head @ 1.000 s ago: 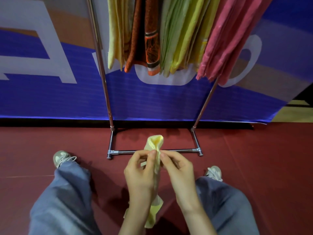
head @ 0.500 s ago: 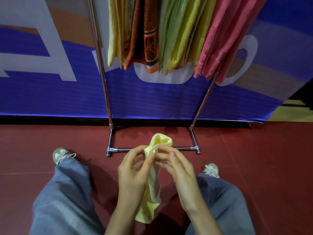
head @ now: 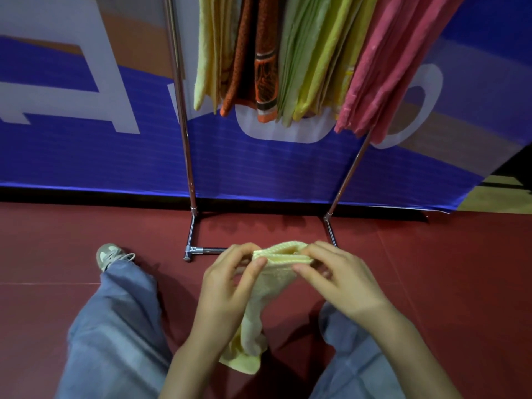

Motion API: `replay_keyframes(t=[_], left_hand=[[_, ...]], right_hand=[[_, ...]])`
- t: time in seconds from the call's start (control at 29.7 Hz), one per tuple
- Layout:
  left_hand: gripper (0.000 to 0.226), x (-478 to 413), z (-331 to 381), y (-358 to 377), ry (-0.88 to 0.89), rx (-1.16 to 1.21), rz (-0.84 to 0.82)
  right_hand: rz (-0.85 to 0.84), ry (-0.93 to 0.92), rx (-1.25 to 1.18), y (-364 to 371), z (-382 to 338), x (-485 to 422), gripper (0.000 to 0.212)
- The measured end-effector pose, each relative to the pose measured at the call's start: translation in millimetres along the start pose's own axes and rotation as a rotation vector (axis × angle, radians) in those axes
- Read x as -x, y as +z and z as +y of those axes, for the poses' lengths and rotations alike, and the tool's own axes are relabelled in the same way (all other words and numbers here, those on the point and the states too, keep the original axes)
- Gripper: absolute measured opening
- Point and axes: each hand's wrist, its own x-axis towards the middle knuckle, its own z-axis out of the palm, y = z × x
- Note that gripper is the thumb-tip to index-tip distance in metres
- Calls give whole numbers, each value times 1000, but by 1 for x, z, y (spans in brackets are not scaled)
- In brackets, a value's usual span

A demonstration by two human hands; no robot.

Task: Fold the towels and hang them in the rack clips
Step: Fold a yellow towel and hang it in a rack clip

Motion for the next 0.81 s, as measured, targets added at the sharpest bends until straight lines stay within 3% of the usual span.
replay_keyframes(t=[0.13, 0.24, 0.34, 0.44, 0.54, 0.64, 0.81], left_hand=[[8, -10, 13, -6, 43, -35, 7], [9, -20, 32, -10, 90, 18, 23], [12, -24, 46, -16, 55, 140, 56], [14, -22, 49, -19, 4, 186, 49], [14, -19, 48, -24, -81, 196, -50], [28, -22, 52, -30, -95, 125, -271], [37, -34, 63, -25, 34, -188, -469]], right_hand=[[159, -152, -263, -9, -9, -1, 25], [272, -132, -481, -17, -22, -3, 12], [274, -39, -814, -25, -30, -4, 35], [260, -6, -940, -26, -32, -2, 46], [257, 17, -991, -21, -33, 1, 47], [235, 38, -1007, -16, -35, 0, 46], [131, 30, -1040, -12, -42, 3, 59]])
